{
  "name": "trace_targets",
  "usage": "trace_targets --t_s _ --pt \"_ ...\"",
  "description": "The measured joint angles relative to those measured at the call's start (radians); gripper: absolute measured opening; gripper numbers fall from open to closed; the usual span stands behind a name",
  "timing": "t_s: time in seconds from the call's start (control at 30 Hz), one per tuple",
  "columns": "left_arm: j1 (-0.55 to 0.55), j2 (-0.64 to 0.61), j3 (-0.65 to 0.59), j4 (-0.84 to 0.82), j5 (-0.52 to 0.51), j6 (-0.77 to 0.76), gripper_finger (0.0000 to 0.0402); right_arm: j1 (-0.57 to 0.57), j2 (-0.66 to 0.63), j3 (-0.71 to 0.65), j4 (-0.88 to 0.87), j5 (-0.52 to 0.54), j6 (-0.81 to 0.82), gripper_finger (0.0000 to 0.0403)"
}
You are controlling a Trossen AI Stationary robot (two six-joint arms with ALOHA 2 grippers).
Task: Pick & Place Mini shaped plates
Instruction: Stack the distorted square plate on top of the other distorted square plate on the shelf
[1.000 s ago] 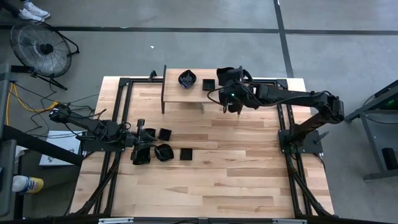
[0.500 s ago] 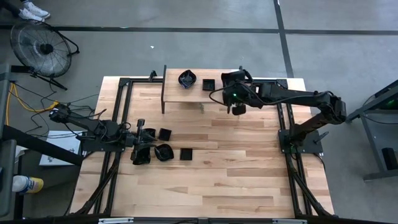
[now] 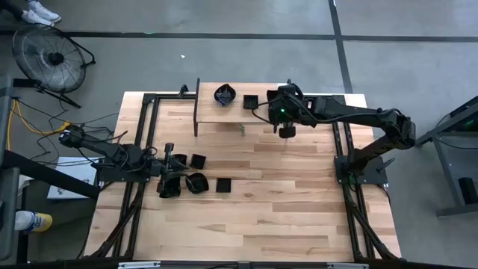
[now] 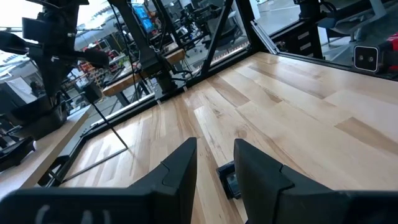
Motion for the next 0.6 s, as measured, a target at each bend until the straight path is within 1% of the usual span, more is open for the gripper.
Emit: trace_targets --t_s 0.6 --pt "0.000 0.000 0.000 0.000 0.000 0.000 0.0103 0.000 0.000 0.000 -0.018 0.001 0.010 0.0001"
